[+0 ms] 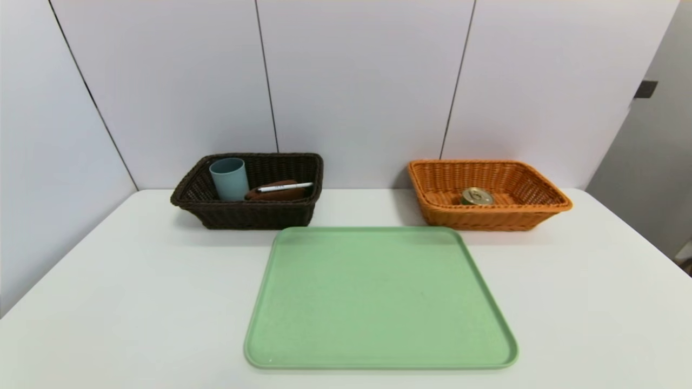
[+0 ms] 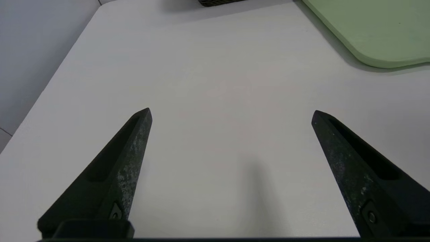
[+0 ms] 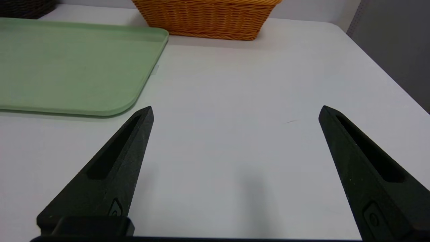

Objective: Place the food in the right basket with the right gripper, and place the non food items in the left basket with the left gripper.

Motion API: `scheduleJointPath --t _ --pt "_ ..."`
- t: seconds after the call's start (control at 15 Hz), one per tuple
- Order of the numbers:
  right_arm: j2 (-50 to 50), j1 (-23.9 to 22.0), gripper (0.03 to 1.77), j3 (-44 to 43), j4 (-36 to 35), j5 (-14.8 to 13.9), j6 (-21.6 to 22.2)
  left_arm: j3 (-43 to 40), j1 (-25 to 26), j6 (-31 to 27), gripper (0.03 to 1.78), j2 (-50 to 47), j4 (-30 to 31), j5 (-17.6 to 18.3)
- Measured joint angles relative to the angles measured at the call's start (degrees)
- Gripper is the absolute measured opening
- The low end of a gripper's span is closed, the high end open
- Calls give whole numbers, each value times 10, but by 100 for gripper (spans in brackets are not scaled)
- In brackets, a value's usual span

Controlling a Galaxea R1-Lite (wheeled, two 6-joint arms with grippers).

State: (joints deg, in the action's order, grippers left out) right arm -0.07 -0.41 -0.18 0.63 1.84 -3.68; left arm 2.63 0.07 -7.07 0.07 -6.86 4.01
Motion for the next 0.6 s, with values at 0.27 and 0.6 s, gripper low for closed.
scheduleJointPath --t 0.27,0.6 --pt "0 0 169 -1 4 0 4 0 0 61 169 0 0 -33" --pt "0 1 169 -1 2 -1 7 0 0 65 169 0 1 -36"
